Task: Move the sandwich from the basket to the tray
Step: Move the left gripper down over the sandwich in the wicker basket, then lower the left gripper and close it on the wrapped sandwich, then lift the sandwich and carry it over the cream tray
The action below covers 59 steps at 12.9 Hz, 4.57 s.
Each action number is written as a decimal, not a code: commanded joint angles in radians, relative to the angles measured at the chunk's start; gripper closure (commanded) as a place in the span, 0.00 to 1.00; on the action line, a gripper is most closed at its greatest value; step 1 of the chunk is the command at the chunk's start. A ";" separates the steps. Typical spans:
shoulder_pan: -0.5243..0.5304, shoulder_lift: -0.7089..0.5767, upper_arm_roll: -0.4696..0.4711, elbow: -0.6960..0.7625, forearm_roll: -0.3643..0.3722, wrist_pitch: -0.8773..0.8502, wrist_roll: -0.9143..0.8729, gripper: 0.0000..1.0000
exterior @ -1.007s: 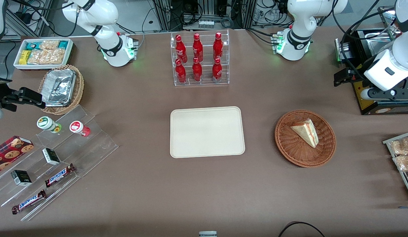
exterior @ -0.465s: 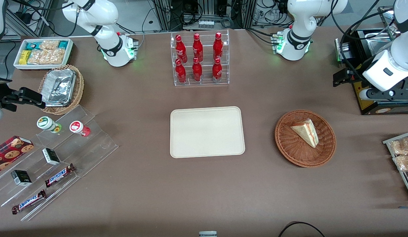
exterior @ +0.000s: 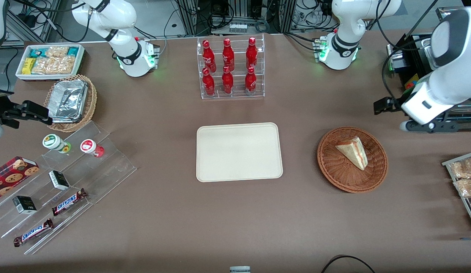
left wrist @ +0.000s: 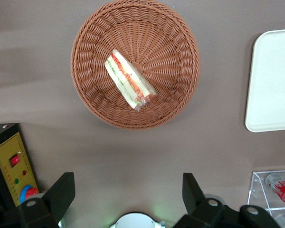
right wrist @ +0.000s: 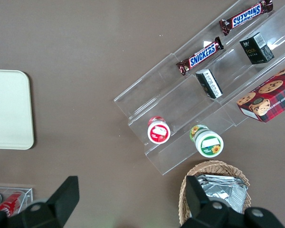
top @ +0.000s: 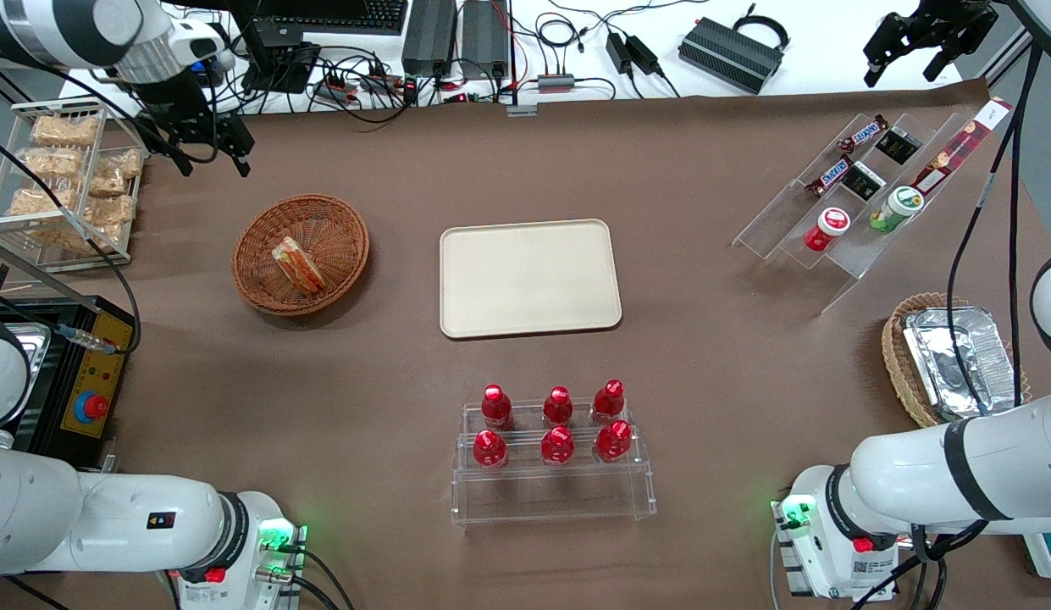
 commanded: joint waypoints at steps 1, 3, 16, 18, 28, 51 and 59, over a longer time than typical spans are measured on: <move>-0.003 -0.012 0.008 -0.102 0.005 0.105 -0.002 0.00; -0.002 -0.006 0.010 -0.183 0.005 0.202 -0.003 0.00; 0.000 0.158 0.012 -0.311 0.005 0.520 -0.416 0.00; -0.019 0.185 0.009 -0.312 0.049 0.569 -0.597 0.00; -0.026 0.219 0.010 -0.386 0.065 0.715 -0.704 0.00; -0.147 0.230 -0.082 -0.191 0.045 0.500 -0.703 1.00; -0.158 0.434 -0.392 0.032 0.043 0.457 -0.730 1.00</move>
